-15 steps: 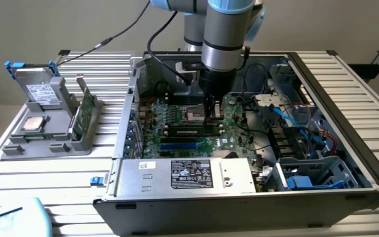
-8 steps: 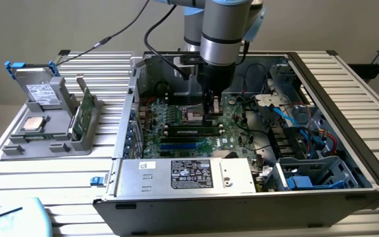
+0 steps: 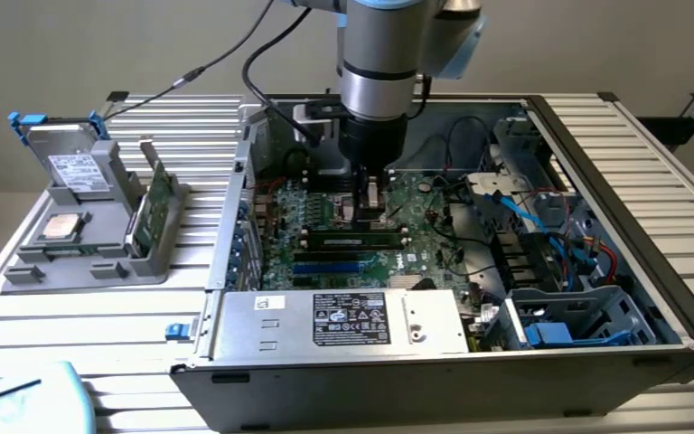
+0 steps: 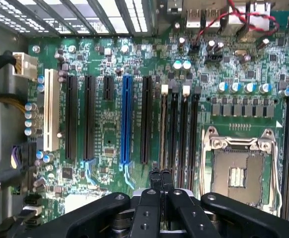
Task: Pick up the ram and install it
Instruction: 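Press down the ram until it locks into place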
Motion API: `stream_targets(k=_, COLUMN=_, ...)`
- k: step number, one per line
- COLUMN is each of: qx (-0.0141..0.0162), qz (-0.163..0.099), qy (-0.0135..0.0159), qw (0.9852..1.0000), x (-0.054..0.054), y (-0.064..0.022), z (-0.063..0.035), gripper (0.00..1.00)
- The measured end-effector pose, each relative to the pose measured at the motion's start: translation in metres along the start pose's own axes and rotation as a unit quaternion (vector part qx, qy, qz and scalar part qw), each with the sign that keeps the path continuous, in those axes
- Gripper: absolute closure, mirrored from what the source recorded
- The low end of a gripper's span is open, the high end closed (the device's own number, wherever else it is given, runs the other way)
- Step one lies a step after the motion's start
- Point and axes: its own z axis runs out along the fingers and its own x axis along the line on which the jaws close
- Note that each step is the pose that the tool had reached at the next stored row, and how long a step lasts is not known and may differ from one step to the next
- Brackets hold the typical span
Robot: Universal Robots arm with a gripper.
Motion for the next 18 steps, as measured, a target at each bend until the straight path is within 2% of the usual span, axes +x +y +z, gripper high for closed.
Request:
stream_targets(k=5, qx=0.0004, qz=0.000, qy=0.0000, qw=1.0000, x=-0.0003, y=0.0089, z=0.0004, gripper=0.89)
stream_targets(k=18, qx=0.0004, qz=0.000, qy=0.0000, qw=1.0000, x=-0.0011, y=0.0121, z=0.0094, gripper=0.89)
